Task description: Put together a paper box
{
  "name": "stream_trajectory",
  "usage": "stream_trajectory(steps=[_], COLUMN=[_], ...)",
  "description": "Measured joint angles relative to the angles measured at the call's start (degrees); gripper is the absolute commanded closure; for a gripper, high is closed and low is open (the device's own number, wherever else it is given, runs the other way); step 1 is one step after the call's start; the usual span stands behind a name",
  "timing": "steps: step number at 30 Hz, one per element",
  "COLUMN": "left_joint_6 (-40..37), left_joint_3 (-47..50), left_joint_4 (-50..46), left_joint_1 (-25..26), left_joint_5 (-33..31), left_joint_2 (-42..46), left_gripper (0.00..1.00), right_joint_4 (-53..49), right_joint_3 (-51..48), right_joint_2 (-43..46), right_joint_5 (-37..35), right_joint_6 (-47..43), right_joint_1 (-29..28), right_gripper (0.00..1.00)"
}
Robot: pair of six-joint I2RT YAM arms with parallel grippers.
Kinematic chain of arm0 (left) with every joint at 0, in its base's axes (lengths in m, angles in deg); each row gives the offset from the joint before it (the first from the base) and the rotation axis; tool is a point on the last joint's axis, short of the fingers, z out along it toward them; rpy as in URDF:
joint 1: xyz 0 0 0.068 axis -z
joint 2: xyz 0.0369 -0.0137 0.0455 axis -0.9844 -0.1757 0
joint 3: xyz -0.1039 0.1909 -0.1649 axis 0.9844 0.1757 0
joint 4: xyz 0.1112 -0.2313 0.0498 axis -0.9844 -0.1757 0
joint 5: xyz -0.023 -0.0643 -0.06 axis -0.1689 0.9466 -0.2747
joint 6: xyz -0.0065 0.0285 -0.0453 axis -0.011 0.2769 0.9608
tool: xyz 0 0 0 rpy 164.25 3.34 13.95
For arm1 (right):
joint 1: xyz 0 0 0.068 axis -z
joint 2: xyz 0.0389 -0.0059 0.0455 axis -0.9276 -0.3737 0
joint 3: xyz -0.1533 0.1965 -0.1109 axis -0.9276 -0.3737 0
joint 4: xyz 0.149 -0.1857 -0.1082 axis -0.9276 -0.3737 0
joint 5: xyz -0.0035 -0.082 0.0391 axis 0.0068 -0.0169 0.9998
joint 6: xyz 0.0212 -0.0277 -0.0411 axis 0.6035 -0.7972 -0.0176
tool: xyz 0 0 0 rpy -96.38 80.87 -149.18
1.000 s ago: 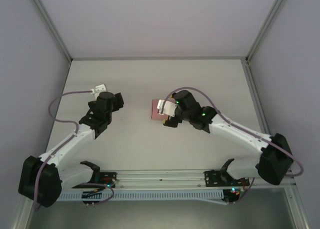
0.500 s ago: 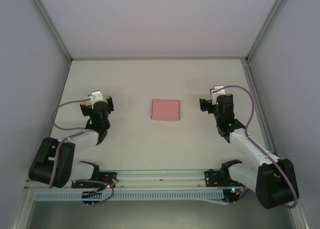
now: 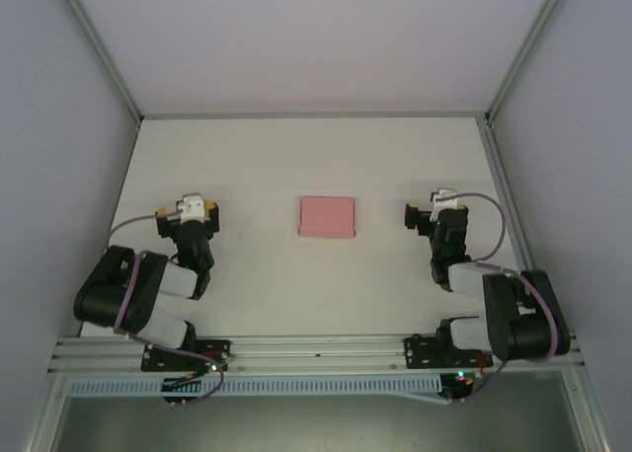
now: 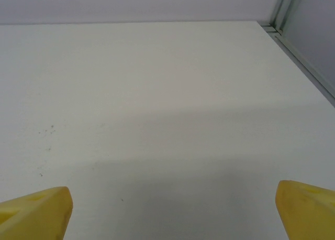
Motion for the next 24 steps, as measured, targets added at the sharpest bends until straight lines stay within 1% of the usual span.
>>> stream_trajectory(steps=[2, 4, 5, 7, 9, 12, 14, 24], left_joint_6=[-0.07, 0.48, 1.16, 2.29, 3.34, 4.22, 4.55, 4.63], left_joint_3=[0.02, -0.15, -0.46, -1.75, -2.38, -2.54, -2.54, -2.54], left_joint_4=[0.15, 0.79, 0.55, 0.70, 0.15, -0.37, -0.50, -0.57], left_joint_1=[-0.79, -3.45, -5.68, -9.73, -11.65, -12.00, -11.82, -11.74], left_joint_5=[1.90, 5.40, 8.48, 13.51, 16.46, 19.41, 20.28, 21.49], left_joint_2=[-0.50, 0.28, 0.66, -0.46, -0.72, -0.72, -0.72, -0.72], left_gripper=[0.00, 0.00, 0.00, 0.00, 0.00, 0.00, 0.00, 0.00], right_joint_4=[6.34, 13.16, 13.86, 9.73, 12.46, 10.93, 12.17, 11.26], right_joint_3=[-0.68, -0.87, -0.17, 1.66, 2.12, 3.54, 3.65, 3.76], right_joint_2=[-4.46, -10.71, -13.40, -13.86, -13.99, -13.27, -13.27, -13.27], right_joint_5=[1.77, 4.20, 5.84, 7.76, 7.96, 8.13, 8.13, 8.13], right_joint_6=[-0.20, 0.52, 1.29, 1.75, 2.21, 2.73, 2.73, 2.75], right_joint_1=[1.07, 3.67, 5.51, 8.04, 8.33, 7.89, 7.58, 7.50], right_gripper=[0.00, 0.00, 0.00, 0.00, 0.00, 0.00, 0.00, 0.00])
